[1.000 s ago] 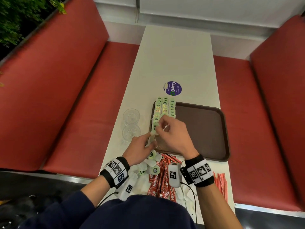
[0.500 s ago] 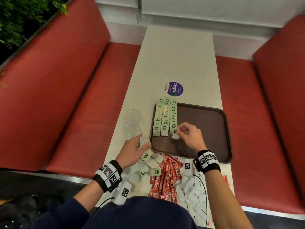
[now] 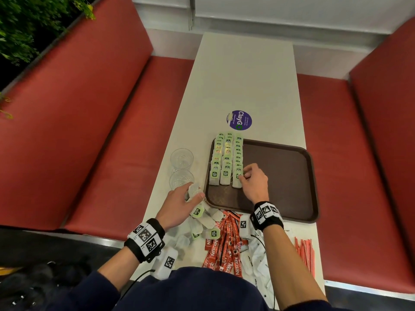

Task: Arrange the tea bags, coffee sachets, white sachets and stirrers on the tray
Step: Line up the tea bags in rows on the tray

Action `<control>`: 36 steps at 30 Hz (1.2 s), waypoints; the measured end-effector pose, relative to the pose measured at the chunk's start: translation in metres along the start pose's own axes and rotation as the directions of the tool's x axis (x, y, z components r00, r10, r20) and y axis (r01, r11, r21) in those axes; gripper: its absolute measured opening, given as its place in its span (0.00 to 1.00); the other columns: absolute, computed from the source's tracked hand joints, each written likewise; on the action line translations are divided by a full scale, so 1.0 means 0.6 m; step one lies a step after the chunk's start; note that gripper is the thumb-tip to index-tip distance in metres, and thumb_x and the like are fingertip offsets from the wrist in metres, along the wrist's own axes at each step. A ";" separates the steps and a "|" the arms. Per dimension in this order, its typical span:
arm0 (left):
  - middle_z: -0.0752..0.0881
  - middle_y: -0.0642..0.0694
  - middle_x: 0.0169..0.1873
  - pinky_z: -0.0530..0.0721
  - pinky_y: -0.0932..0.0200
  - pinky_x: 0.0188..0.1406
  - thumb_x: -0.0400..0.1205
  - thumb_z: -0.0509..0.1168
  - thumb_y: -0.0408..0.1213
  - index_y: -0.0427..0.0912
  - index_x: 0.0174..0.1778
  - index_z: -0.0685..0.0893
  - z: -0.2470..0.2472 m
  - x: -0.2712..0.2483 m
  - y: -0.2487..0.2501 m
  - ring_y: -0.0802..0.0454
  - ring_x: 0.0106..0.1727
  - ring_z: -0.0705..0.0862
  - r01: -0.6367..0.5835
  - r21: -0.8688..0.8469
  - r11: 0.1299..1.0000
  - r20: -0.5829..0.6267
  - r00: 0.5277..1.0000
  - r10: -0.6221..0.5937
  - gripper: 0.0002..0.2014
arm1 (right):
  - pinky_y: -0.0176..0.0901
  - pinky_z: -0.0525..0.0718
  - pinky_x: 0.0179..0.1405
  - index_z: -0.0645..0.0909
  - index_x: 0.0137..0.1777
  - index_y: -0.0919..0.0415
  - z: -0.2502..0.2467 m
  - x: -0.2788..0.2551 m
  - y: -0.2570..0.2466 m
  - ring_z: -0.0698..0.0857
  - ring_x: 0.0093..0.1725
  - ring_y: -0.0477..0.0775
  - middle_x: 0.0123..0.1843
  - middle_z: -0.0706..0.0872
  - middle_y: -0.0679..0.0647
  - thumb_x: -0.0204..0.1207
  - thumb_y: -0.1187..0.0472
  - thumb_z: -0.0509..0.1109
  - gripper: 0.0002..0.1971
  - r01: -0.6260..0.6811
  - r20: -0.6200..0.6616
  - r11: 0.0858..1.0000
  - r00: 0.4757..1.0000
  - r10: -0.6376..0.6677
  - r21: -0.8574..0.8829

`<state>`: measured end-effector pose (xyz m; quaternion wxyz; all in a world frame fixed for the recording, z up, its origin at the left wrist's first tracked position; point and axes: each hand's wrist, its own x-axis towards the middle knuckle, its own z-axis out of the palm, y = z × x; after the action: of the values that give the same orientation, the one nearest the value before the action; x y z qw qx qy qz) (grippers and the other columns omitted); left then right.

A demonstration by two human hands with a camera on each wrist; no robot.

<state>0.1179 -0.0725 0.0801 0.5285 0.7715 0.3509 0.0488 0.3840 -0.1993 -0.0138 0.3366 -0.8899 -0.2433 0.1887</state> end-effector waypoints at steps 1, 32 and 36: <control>0.93 0.64 0.41 0.91 0.47 0.46 0.91 0.70 0.55 0.55 0.54 0.88 0.000 0.000 0.000 0.63 0.41 0.90 0.005 -0.004 1.000 -0.002 1.000 -0.005 0.09 | 0.56 0.88 0.59 0.79 0.61 0.50 0.001 -0.003 -0.001 0.85 0.55 0.52 0.55 0.85 0.49 0.83 0.55 0.81 0.14 -0.019 -0.020 1.000 1.000 0.019 -0.005; 0.87 0.47 0.40 0.77 0.58 0.27 0.92 0.71 0.40 0.45 0.64 0.88 0.020 -0.003 0.039 0.51 0.35 0.79 0.042 -0.419 0.907 0.178 0.983 0.037 0.07 | 0.46 0.87 0.43 0.88 0.52 0.44 -0.110 -0.169 -0.222 0.87 0.37 0.47 0.38 0.90 0.48 0.87 0.48 0.77 0.04 0.278 0.198 0.922 0.921 -0.336 0.270; 0.82 0.58 0.33 0.77 0.52 0.30 0.89 0.70 0.38 0.66 0.47 0.83 0.025 -0.001 0.039 0.52 0.32 0.75 -0.035 -0.208 0.978 0.152 0.986 0.068 0.13 | 0.43 0.81 0.38 0.84 0.60 0.41 -0.097 -0.191 -0.240 0.79 0.32 0.46 0.31 0.81 0.50 0.84 0.45 0.78 0.10 0.400 0.282 0.901 0.856 -0.433 0.169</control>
<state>0.1357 -0.0893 0.0935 0.6298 0.7233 0.2808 0.0368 0.2761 -0.1987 0.1465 0.3724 -0.7558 -0.4704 0.2623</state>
